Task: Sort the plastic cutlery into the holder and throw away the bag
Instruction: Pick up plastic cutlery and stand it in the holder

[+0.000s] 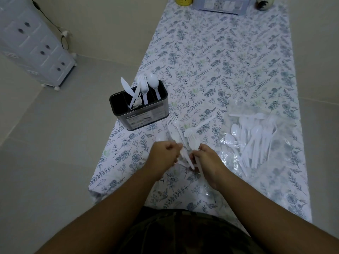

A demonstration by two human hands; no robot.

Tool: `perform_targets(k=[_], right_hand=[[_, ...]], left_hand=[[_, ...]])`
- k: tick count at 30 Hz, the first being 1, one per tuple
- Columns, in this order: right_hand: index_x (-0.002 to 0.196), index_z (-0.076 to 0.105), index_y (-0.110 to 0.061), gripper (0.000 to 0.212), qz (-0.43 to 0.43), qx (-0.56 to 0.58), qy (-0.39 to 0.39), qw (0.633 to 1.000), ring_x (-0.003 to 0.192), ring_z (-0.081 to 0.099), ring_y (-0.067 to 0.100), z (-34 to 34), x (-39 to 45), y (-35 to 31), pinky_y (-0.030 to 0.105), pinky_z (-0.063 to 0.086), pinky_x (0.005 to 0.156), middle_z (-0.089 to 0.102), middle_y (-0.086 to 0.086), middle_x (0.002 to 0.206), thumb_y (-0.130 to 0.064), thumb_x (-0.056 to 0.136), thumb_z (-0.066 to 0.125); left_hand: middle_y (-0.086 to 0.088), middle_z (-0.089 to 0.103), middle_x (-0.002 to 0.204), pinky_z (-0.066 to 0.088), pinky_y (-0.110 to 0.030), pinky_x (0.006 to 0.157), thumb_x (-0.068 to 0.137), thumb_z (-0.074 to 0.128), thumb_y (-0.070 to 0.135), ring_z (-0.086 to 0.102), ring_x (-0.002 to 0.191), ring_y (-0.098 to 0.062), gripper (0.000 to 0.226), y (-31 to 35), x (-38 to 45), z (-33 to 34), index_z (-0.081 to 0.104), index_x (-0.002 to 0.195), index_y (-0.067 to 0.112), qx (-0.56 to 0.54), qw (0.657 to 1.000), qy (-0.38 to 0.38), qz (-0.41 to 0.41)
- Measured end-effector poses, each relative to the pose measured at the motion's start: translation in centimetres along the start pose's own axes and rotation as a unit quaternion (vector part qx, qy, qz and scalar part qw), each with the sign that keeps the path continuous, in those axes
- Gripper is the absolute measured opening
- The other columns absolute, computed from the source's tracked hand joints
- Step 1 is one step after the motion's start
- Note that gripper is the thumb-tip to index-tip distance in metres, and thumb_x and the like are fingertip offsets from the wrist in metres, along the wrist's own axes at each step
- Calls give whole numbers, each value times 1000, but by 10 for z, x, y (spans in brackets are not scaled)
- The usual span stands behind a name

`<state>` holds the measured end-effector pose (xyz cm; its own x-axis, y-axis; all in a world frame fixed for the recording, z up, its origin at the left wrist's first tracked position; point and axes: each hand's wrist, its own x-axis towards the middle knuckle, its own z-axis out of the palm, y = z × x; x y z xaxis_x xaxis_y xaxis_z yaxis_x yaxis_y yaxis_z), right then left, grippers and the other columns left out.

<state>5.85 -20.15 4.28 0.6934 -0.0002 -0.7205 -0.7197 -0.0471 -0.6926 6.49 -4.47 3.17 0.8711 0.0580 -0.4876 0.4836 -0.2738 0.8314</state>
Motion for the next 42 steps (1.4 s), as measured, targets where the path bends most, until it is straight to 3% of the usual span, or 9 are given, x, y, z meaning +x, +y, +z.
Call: perform_targets(k=[4,11,14,18,23,29,35,39,42], right_hand=[[83,50,-12,23,7,48,-51,998,76,67,32,9,-3,1,43,56,67,67,18,86,-10,104,43],[85,50,-10,20,15,25,-40,999,76,53,31,3,-2,14,45,45,70,62,23,91,-14,104,45],[83,51,-11,23,22,28,-14,999,75,55,26,-1,-2,16,44,49,73,68,17,98,-12,105,47],[77,50,-11,30,46,63,-1,997,71,54,21,-4,0,19,38,49,68,67,15,97,-8,106,47],[116,55,15,26,62,95,3,994,80,58,20,-8,0,20,38,50,74,67,11,95,-8,104,52],[110,70,0,18,68,143,8,987,82,64,18,-11,4,16,35,55,68,68,9,91,-10,103,56],[91,59,-4,12,65,171,-44,982,86,73,34,0,2,13,42,61,67,71,24,100,-6,102,55],[125,54,5,24,87,265,-65,958,99,74,32,-4,7,15,42,63,76,71,26,115,-2,103,53],[116,65,6,20,92,255,-66,960,82,76,26,-12,6,16,35,62,68,76,21,96,-7,101,58]], left_hand=[[-9,71,70,57,-31,61,96,63,25,66,58,-17,26,-4,-6,13,75,83,7,100,992,-27,78],[-5,69,79,52,-33,69,93,58,22,62,73,-18,21,-1,15,10,73,88,9,337,917,-94,192],[1,69,79,57,-29,67,87,67,23,66,72,-15,9,-2,30,6,70,85,15,259,960,-2,108],[-2,62,81,46,-29,59,84,74,37,59,72,-17,30,-4,55,11,58,88,12,245,963,105,42],[-8,62,90,40,-26,57,81,68,18,60,80,-23,20,-1,70,15,57,94,7,285,954,91,26],[0,66,79,48,-21,53,84,74,22,66,70,-13,17,1,25,4,60,93,17,157,984,75,43],[5,71,79,51,-11,57,87,76,29,67,65,2,16,-9,-10,20,68,98,20,103,992,22,76],[7,72,76,48,-8,60,91,71,26,66,68,1,11,-8,-8,22,75,89,16,102,987,5,125],[8,71,72,50,-10,59,91,65,19,66,65,0,14,-3,-3,21,77,87,14,126,983,-36,127]])
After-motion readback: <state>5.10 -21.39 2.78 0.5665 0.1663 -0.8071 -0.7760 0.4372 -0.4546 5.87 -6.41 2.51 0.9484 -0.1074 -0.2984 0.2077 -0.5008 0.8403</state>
